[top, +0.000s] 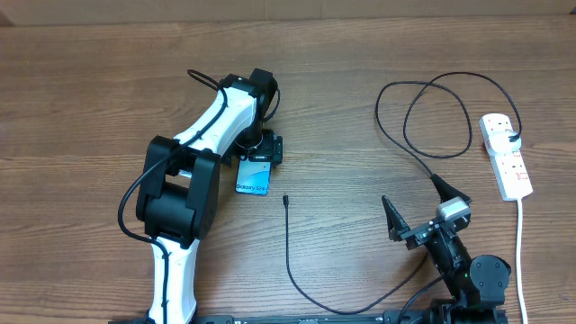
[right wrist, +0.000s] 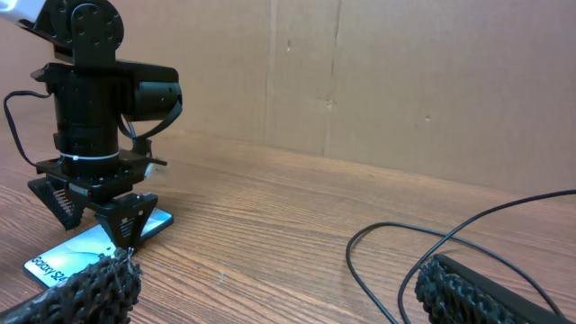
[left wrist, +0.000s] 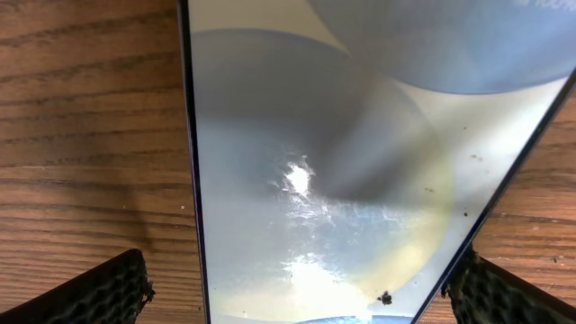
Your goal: Plug charger to phone and switch on socket
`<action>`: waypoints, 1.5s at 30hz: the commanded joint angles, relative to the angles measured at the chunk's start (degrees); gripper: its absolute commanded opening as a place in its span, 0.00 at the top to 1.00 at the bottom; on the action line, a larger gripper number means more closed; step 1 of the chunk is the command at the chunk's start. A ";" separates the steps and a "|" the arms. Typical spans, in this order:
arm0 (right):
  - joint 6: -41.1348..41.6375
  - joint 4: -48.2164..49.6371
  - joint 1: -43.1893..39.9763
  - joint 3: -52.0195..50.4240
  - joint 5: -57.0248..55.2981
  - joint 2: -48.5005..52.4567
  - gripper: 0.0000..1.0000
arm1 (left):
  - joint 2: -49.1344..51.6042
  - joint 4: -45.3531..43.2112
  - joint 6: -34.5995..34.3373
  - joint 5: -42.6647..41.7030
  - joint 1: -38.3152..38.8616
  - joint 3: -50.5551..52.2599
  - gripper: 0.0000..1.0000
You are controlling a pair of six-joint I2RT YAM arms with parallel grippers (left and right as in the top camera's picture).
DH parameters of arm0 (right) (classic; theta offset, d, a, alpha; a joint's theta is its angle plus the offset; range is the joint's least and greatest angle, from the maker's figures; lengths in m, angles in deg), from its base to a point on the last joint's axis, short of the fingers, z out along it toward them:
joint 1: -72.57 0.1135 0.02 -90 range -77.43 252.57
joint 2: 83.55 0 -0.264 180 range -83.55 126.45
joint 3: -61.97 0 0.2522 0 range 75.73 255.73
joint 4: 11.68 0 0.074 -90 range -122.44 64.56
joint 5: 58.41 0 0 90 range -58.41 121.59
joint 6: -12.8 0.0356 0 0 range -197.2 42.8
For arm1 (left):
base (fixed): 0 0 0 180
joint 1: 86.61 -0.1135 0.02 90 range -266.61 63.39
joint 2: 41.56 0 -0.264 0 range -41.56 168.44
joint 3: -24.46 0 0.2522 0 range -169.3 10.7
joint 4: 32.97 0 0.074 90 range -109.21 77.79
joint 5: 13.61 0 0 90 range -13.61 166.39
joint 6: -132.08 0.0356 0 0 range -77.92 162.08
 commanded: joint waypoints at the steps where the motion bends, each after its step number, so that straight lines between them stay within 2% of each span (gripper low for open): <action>1: 0.26 0.35 0.26 -0.52 -0.52 -0.50 0.00 | 3.30 0.07 1.53 0.35 0.44 2.25 0.01; 3: 0.26 0.33 0.28 -0.52 -0.50 -0.50 0.00 | 3.30 -0.09 1.53 0.35 0.44 2.25 0.08; 8: 0.26 0.35 0.28 -0.52 -0.52 -0.50 0.00 | 3.30 -0.02 1.53 0.33 0.46 2.25 0.13; 9: 0.24 0.35 0.28 -0.52 -0.52 -0.50 0.00 | 3.30 0.02 1.53 0.33 0.46 2.25 0.13; 12: 0.26 0.35 0.28 -0.52 -0.52 -0.50 0.00 | 3.30 0.09 1.53 0.33 0.46 2.25 0.00; 15: 0.24 0.35 0.26 -0.52 -0.52 -0.50 0.00 | 3.30 0.09 1.57 0.17 0.46 2.25 0.00; 20: 0.26 0.35 0.26 -0.52 -0.52 -0.50 0.00 | 3.30 -0.07 9.09 -4.68 0.46 2.25 0.00; 28: 0.26 0.33 0.28 -0.52 -0.52 -0.50 0.00 | 3.30 -0.15 9.40 -4.44 0.44 2.25 0.00; 38: 0.26 0.35 0.26 -0.52 -0.52 -0.50 0.00 | 3.30 -0.09 2.54 2.75 0.44 2.25 0.00; 45: 0.26 0.35 0.26 -0.52 -0.52 -0.50 0.00 | 3.30 -0.13 0.74 2.97 0.44 2.27 0.03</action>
